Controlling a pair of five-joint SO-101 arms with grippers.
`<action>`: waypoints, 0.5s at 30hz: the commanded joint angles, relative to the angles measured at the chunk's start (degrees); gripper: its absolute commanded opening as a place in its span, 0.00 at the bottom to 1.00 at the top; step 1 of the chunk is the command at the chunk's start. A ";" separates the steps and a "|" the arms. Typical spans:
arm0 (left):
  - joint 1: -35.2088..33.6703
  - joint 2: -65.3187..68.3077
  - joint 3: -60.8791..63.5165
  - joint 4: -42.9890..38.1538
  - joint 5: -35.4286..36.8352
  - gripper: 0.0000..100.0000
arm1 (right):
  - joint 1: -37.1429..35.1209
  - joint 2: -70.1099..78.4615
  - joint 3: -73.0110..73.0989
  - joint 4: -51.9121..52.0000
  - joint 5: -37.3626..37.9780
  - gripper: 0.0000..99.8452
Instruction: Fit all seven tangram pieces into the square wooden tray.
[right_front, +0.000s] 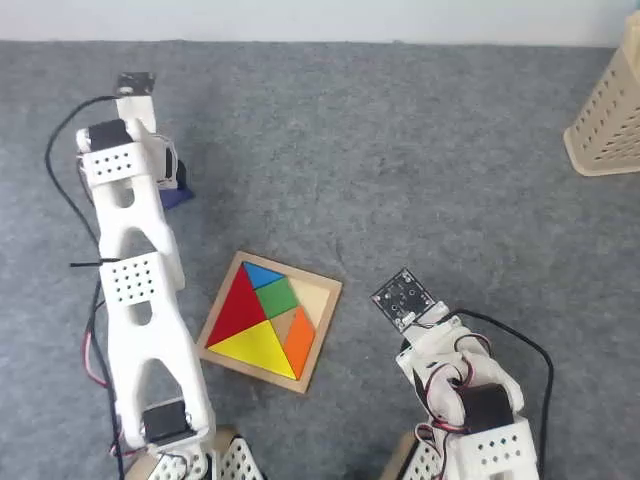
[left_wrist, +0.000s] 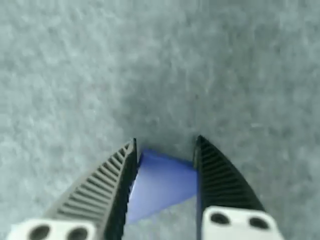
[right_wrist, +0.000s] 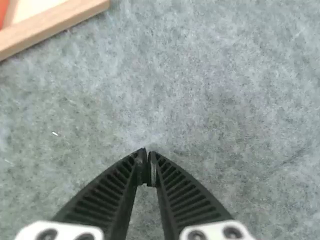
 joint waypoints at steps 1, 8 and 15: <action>-0.53 -5.63 8.92 4.04 -0.97 0.13 | 0.04 -0.84 1.05 0.31 -0.35 0.01; -0.62 -24.09 38.73 3.96 -1.14 0.09 | 0.04 -0.84 1.05 0.31 -0.35 0.01; -0.44 -51.34 68.35 1.85 -3.60 0.09 | 0.04 -0.84 1.05 0.31 -0.35 0.01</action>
